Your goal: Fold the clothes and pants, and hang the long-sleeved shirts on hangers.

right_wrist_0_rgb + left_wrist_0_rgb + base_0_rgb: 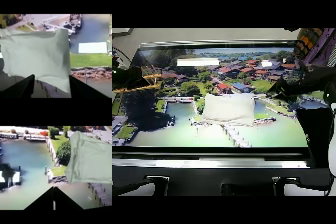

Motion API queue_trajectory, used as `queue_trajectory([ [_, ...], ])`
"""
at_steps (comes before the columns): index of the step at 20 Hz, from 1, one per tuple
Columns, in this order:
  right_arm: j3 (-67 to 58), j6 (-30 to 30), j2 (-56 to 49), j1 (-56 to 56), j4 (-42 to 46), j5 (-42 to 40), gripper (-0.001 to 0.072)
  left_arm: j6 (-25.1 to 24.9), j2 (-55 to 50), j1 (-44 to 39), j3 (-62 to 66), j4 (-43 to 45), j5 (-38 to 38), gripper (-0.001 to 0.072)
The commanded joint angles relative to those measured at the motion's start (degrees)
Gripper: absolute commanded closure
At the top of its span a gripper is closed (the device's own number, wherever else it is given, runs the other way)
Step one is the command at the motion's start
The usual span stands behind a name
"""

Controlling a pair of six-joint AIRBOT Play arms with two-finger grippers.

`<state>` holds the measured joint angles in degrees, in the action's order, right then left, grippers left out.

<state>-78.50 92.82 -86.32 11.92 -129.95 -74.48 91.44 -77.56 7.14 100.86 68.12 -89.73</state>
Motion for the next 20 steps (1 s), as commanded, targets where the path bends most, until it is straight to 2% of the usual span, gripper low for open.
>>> queue_trajectory([
  [1,11.9,8.4,-1.7,1.7,-5.9,3.7,0.0202,0.1,0.0,0.0,0.0,-0.2,-0.5,0.0689],
  [3,16.3,11.5,-3.0,0.6,-9.1,7.0,0.0201,0.1,0.0,0.0,0.0,-0.2,-0.5,0.0689],
  [7,17.7,14.1,-6.6,-3.2,-12.2,10.8,0.0201,0.1,0.0,0.0,0.0,-0.2,-0.5,0.0689],
  [15,17.7,13.9,-9.6,-10.0,-13.9,20.1,0.0215,0.1,0.0,0.0,0.0,-0.2,-0.5,0.0689],
  [16,17.7,13.8,-9.6,-10.4,-14.1,20.7,0.0284,0.1,0.0,0.0,0.0,-0.2,-0.5,0.0689],
  [18,17.1,13.8,-9.2,-10.2,-15.2,20.6,0.0589,0.1,0.0,-0.1,0.0,-0.2,-0.5,0.0689],
  [19,16.5,14.0,-8.5,-9.9,-15.1,20.7,0.0671,0.1,0.0,-0.1,0.0,-0.2,-0.5,0.0689],
  [20,15.5,13.9,-7.6,-9.7,-15.2,20.7,0.0678,0.1,0.0,-0.1,0.0,-0.2,-0.5,0.0689],
])
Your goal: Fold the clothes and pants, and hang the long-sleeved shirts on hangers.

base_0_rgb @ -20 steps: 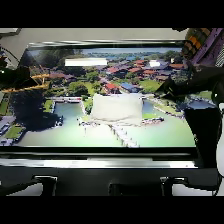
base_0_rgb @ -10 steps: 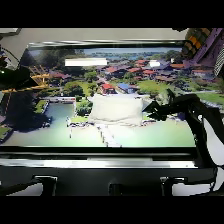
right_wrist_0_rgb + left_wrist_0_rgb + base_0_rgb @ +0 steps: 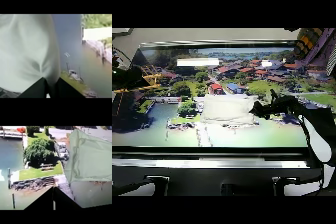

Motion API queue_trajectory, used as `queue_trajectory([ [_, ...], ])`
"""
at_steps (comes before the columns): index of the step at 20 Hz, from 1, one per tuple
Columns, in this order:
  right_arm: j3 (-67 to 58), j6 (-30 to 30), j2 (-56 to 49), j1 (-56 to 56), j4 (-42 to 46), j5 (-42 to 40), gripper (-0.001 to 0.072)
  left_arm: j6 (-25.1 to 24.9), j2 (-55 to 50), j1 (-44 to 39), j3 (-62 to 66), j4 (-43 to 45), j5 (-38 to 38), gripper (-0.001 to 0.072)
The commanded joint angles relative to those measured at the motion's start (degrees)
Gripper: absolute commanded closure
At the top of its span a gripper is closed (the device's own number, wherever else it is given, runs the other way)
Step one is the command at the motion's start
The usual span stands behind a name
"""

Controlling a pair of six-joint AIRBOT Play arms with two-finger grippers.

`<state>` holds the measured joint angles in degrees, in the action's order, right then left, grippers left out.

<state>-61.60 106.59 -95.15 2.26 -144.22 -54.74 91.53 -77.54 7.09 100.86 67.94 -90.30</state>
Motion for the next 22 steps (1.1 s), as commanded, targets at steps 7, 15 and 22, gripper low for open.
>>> queue_trajectory([
  [7,-16.3,-13.8,3.9,9.3,-0.5,-1.4,0.068,0.0,0.0,0.0,0.0,0.0,0.0,0.0689],
  [15,-24.9,-24.1,4.3,25.7,2.5,-1.2,0.068,0.0,0.0,0.0,0.0,0.0,0.0,0.0689],
  [22,-24.9,-42.0,10.4,35.7,17.3,-1.7,0.0681,-0.1,0.0,0.0,0.0,0.0,0.0,0.0689],
])
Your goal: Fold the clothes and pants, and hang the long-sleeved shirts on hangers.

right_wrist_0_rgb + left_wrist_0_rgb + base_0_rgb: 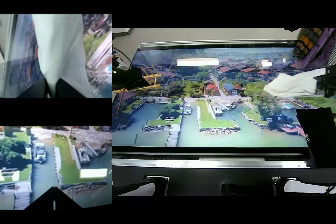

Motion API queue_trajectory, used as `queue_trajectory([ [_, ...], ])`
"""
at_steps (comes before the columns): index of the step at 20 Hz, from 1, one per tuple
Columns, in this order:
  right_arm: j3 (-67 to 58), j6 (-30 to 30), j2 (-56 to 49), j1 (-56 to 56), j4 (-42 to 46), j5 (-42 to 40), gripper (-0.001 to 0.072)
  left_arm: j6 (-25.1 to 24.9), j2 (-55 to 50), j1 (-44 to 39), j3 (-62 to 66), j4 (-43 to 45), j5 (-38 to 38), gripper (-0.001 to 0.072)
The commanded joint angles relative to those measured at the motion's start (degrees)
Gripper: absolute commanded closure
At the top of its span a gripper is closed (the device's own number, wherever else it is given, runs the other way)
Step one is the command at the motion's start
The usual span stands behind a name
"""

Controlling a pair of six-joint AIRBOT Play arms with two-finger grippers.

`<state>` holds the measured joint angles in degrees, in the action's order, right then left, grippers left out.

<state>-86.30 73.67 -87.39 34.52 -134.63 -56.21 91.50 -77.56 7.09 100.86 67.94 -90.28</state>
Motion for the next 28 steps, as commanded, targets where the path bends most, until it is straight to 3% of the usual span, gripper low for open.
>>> queue_trajectory([
  [1,-0.2,-12.1,4.0,4.1,10.2,-1.0,0.0681,0.0,0.0,0.0,0.0,0.0,0.0,0.0689],
  [6,-0.2,-23.4,10.0,4.3,22.3,-4.1,0.0682,0.0,0.0,0.0,0.0,0.0,-0.3,0.0689],
  [12,-0.2,-29.4,15.0,4.3,29.8,-11.4,0.0682,0.0,0.0,0.0,0.0,0.0,-0.4,0.0689],
  [19,0.7,-30.9,18.4,4.2,49.0,-24.2,0.068,0.0,0.0,0.0,-0.3,0.0,-1.7,0.0689],
  [22,7.1,-28.5,19.0,4.2,53.2,-24.9,0.0679,0.0,-0.1,0.0,-0.9,0.0,-2.3,0.0689],
  [28,26.4,-31.4,25.5,4.2,66.4,-20.7,0.0679,-0.1,-0.1,0.0,-3.5,0.0,-2.3,0.0689],
])
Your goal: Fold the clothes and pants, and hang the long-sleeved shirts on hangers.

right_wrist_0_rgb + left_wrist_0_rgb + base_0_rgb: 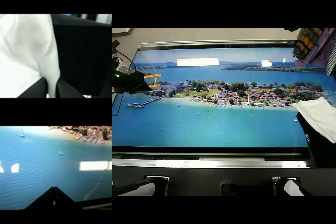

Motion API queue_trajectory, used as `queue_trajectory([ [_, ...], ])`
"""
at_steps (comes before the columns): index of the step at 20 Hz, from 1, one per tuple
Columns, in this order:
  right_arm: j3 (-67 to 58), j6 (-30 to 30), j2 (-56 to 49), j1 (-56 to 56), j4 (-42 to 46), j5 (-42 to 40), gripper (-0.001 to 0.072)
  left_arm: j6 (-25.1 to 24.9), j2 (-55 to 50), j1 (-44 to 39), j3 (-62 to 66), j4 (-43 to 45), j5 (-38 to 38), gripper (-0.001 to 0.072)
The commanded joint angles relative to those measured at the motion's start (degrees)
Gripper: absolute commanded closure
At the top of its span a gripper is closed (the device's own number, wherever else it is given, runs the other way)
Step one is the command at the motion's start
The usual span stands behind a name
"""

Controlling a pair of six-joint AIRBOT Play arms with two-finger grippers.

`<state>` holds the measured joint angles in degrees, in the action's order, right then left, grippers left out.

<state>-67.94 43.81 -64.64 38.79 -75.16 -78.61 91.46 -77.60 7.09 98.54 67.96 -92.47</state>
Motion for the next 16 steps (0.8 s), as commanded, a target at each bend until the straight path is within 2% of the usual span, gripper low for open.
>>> queue_trajectory([
  [1,10.1,-1.7,3.3,0.0,7.8,2.2,0.0679,0.0,0.0,0.0,-1.9,0.0,-0.1,0.0689],
  [5,13.9,-1.6,4.0,0.0,9.9,0.9,0.0679,0.0,0.0,0.0,-3.7,0.0,-0.1,0.0689],
  [10,14.0,1.2,4.0,0.0,12.5,-1.7,0.0678,-0.2,0.0,0.0,-3.8,0.0,-0.1,0.0689],
  [16,14.0,1.4,4.0,0.0,14.6,-4.4,0.0678,-0.2,0.0,0.0,-3.8,0.0,0.0,0.0689],
])
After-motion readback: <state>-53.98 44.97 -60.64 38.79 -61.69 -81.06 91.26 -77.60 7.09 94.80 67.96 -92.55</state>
